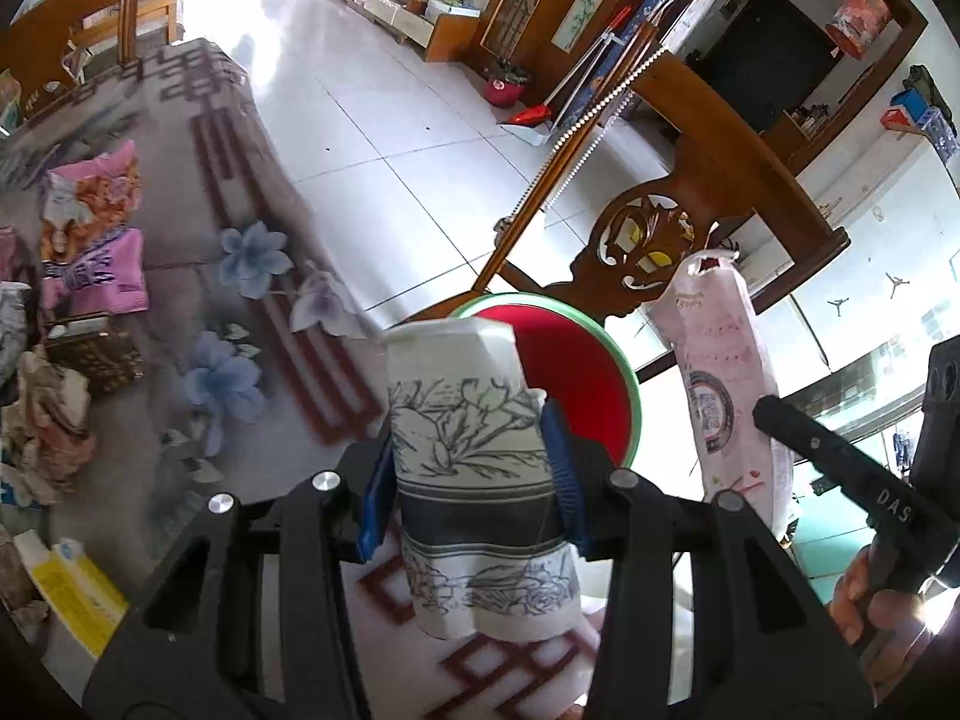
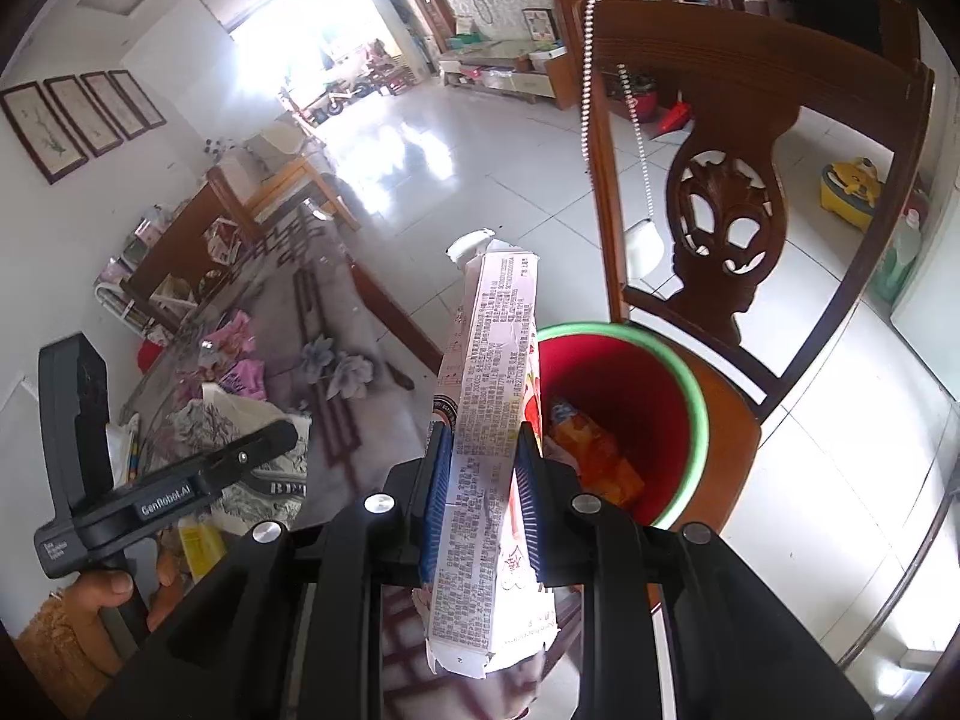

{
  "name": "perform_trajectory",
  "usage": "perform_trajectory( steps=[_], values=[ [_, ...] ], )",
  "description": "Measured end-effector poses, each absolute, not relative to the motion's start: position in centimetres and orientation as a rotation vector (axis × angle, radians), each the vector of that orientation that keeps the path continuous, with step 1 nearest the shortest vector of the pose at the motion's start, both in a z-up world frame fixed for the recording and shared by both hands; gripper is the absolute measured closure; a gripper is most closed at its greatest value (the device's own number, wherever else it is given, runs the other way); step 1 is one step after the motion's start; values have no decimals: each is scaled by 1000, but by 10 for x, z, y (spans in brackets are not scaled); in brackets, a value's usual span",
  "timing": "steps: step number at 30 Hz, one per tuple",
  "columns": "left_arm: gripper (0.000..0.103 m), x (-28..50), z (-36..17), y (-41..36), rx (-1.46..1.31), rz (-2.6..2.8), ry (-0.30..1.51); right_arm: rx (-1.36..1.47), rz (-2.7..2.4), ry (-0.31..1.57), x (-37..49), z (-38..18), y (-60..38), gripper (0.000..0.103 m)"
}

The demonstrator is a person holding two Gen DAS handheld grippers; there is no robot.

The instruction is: Collect trash

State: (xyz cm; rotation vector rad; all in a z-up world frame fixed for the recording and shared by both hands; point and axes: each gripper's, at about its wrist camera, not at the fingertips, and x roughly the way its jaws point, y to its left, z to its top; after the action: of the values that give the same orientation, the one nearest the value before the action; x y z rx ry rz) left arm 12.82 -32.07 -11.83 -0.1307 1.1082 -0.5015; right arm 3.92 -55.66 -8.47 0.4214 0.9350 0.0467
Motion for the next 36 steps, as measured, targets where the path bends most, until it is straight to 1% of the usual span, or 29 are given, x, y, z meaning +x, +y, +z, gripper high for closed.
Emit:
perform_trajectory(
  steps=[15,23,30,31,33,34,36],
  values=[
    [60,146,-133,-383,-102,-609,1167,490,0,968,62,-103,-599,82],
    [60,157,-159,-409,-34,-620,1240,532,-52,954,50,-104,-619,82],
    [60,155,-166,-436,13,-654,1248,561,-96,944,37,-105,-640,82],
    [58,155,-167,-440,19,-651,1245,562,-99,943,36,-105,-641,82],
    [43,156,-169,-441,17,-654,1248,565,-104,941,34,-105,-643,82],
    [32,156,-169,-442,14,-653,1246,567,-107,941,33,-105,-645,82],
    [27,155,-167,-441,9,-647,1234,568,-109,943,32,-105,-647,82]
  ],
)
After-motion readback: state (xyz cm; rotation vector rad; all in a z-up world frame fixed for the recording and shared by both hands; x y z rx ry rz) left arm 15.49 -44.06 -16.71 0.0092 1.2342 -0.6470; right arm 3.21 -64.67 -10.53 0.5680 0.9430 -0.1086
